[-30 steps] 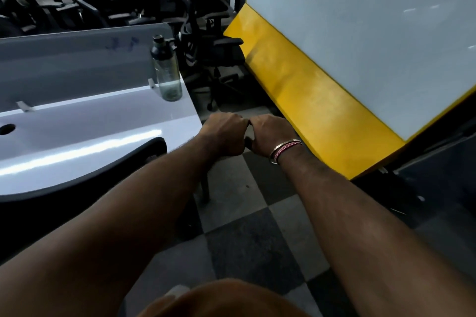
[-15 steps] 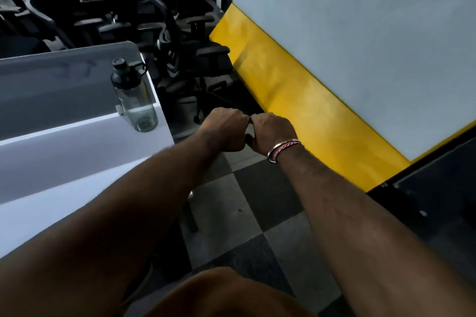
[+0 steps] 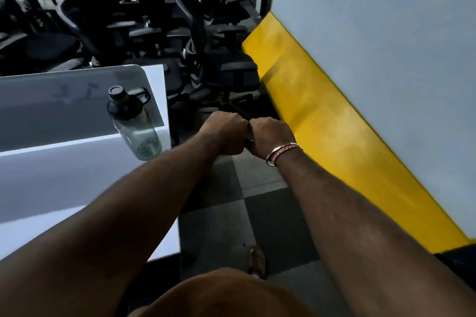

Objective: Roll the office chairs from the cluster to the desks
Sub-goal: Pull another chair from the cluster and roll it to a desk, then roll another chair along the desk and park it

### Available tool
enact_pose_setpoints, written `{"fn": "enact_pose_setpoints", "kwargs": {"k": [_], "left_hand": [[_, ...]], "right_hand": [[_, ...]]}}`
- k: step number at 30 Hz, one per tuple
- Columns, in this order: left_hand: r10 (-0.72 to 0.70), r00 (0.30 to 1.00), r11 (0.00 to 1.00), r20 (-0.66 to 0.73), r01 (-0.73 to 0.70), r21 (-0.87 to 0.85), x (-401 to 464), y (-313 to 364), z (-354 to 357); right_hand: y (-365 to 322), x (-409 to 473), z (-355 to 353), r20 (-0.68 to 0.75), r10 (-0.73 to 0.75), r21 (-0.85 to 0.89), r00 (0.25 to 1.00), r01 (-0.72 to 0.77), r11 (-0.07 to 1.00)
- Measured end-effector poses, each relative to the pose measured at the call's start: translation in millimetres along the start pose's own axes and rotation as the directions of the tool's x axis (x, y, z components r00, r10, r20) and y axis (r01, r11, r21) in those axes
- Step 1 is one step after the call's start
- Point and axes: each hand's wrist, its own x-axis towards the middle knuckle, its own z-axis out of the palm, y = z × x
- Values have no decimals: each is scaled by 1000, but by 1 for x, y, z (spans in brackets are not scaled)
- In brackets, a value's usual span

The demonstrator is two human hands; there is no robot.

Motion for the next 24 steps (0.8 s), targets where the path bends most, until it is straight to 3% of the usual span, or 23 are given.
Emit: {"fn": "enact_pose_setpoints", "kwargs": {"k": [8,14,17,24], "left_hand": [[-201,979,979,34,201,-23,71,-26,-5],[-383,920,919,88,389,-62,49,-52,8],[-525,836,841,161,538,-52,1,-73,16],[-757,631,636,171,771,-33,-141,-101,31]], "right_hand": [[47,100,16,11,-230,16,973,230,973],[14,138,28,42,-438,34,898,437,899],[-40,143,32,68,-586,87,808,580,810],[-176,107,21,87,-794,196,601,771,605]]}}
